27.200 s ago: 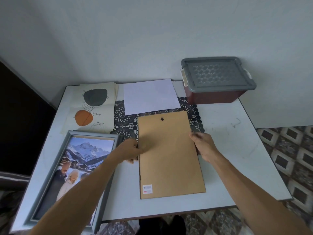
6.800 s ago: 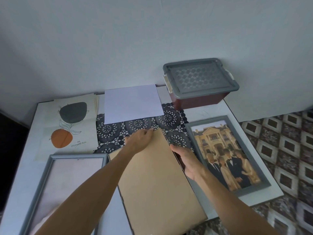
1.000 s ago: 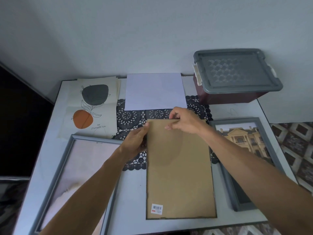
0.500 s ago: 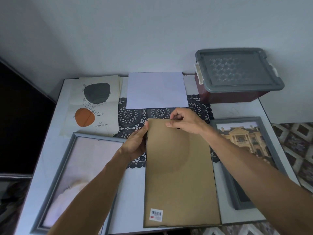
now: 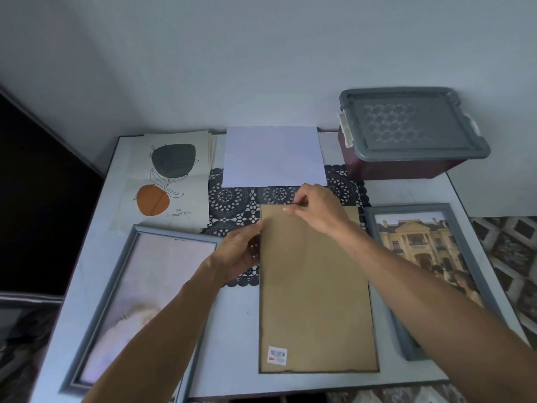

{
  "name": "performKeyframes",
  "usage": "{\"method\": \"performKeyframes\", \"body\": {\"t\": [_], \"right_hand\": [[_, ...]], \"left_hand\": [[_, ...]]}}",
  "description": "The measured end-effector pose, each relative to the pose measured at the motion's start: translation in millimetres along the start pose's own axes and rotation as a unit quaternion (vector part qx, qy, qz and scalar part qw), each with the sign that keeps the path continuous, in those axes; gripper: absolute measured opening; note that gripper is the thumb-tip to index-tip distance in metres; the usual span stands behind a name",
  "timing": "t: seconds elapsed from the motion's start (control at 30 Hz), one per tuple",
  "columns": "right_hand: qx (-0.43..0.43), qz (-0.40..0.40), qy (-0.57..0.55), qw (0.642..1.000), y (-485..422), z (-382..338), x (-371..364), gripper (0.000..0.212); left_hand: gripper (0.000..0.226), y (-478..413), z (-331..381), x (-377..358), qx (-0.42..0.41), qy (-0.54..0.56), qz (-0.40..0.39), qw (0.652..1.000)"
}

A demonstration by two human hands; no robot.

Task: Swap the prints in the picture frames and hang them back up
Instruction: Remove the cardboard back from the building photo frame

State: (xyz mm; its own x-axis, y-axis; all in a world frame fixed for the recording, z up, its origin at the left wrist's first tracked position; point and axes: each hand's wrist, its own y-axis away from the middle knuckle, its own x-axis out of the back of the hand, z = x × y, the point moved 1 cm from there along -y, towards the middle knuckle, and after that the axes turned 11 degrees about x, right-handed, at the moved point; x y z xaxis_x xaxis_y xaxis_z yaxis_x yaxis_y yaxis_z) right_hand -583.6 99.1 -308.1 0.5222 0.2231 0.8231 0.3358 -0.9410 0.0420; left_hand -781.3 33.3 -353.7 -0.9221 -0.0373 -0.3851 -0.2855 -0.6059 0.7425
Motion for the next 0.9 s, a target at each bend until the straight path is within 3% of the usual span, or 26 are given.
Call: {"method": "performKeyframes", "body": {"t": [0.1,0.2,0.27,0.47,0.63,0.8,0.9], "right_hand": [[0.008,0.023,0.045,0.999,5,2,-6,0.039],[-0.037,0.089,0.093,0.991,22,9,-13,0.043],[-0.070,0.128,0.097,0.985,40,15,-16,0.044],[-0.260,0.105,-0.101,0.955,68,30,-18,0.042],[-0.263,0.142,-0.210,0.931,72,38,-21,0.036],[-0.261,0.144,-0.213,0.931,68,40,-20,0.037],[-0.263,0.141,-0.226,0.927,68,40,-20,0.037]], "left_hand": [[0.024,4,-3,5,0.016,-0.018,-0.003,1.000],[0.040,3,-1,5,-0.023,0.021,0.000,1.000],[0.039,6,1,4,-0.046,0.049,0.008,0.998],[0.050,8,2,4,-0.052,0.072,0.026,0.996],[0.047,14,-3,-1,-0.061,0.090,0.021,0.994],[0.031,18,-13,9,-0.033,0.078,0.023,0.996],[0.032,20,-13,8,-0.041,0.083,0.006,0.996]]}}
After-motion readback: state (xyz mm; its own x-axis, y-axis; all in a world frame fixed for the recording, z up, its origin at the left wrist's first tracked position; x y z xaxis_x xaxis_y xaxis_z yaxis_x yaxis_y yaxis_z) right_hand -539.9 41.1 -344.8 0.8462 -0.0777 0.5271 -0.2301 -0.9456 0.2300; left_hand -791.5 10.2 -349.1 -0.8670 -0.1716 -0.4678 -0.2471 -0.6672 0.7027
